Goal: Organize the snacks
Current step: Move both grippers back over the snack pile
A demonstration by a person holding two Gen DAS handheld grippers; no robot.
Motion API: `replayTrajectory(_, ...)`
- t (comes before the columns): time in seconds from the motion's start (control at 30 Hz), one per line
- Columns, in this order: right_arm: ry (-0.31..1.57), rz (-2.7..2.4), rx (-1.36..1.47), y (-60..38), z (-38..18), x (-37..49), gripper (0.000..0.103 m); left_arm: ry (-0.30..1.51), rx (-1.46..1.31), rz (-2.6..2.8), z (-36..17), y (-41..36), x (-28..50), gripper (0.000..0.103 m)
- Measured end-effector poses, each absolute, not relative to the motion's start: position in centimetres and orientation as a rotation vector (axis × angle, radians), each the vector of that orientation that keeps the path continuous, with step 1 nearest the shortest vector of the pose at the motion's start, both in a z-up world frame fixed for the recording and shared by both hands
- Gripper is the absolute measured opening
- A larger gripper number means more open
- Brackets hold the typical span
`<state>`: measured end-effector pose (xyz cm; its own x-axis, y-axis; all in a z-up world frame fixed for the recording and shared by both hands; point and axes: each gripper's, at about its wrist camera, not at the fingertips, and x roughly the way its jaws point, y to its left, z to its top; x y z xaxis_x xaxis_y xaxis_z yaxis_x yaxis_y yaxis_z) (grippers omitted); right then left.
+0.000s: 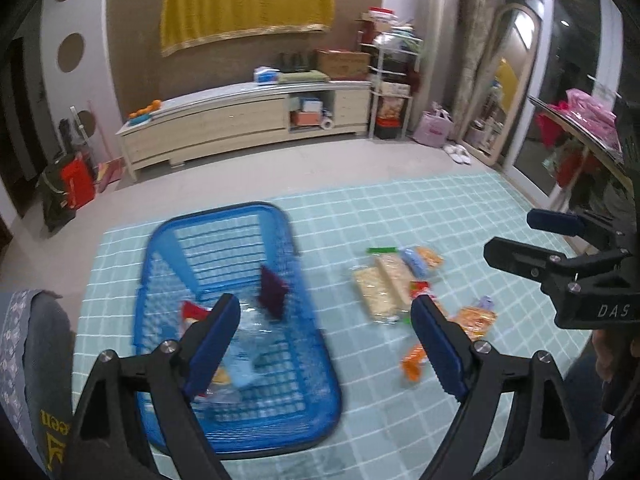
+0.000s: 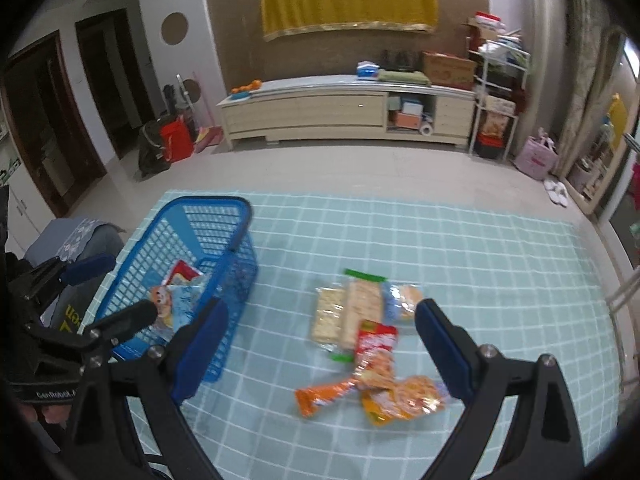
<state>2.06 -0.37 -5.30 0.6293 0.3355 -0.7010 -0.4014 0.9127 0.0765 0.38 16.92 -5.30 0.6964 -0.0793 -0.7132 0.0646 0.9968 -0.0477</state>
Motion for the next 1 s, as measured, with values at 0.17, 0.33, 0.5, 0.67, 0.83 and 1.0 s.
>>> replayTrajectory(0.17, 0.787, 0.385, -0.080, -3.5, -5.8, 1.8, 0.097, 0.832, 0.000, -0.121, -6.3, 13.7, 1.2, 0.086)
replayTrajectory(0.33, 0.821, 0.362, -0.058, -6.0, -7.1, 2.3, 0.097, 0.877, 0.015, -0.142, -8.0, 11.0, 2.1, 0.086)
replayTrajectory(0.5, 0.863, 0.350, -0.045, -8.4, -9.1, 2.7, 0.097, 0.921, 0.023, -0.157, -9.5, 8.8, 2.7, 0.086)
replayTrajectory(0.67, 0.910, 0.344, -0.031, -10.1, -11.1, 3.1, 0.097, 0.964, 0.079, -0.199, -11.7, 6.4, 3.6, 0.086)
replayTrajectory(0.83, 0.955, 0.334, -0.045, -11.2, -13.4, 3.3, 0.097, 1.030, 0.131, -0.226, -14.4, 4.5, 4.9, 0.086)
replayTrajectory(1.0, 1.000, 0.324, -0.024, -12.6, -15.4, 3.8, 0.097, 1.086, 0.164, -0.250, -16.7, 3.4, 6.2, 0.086)
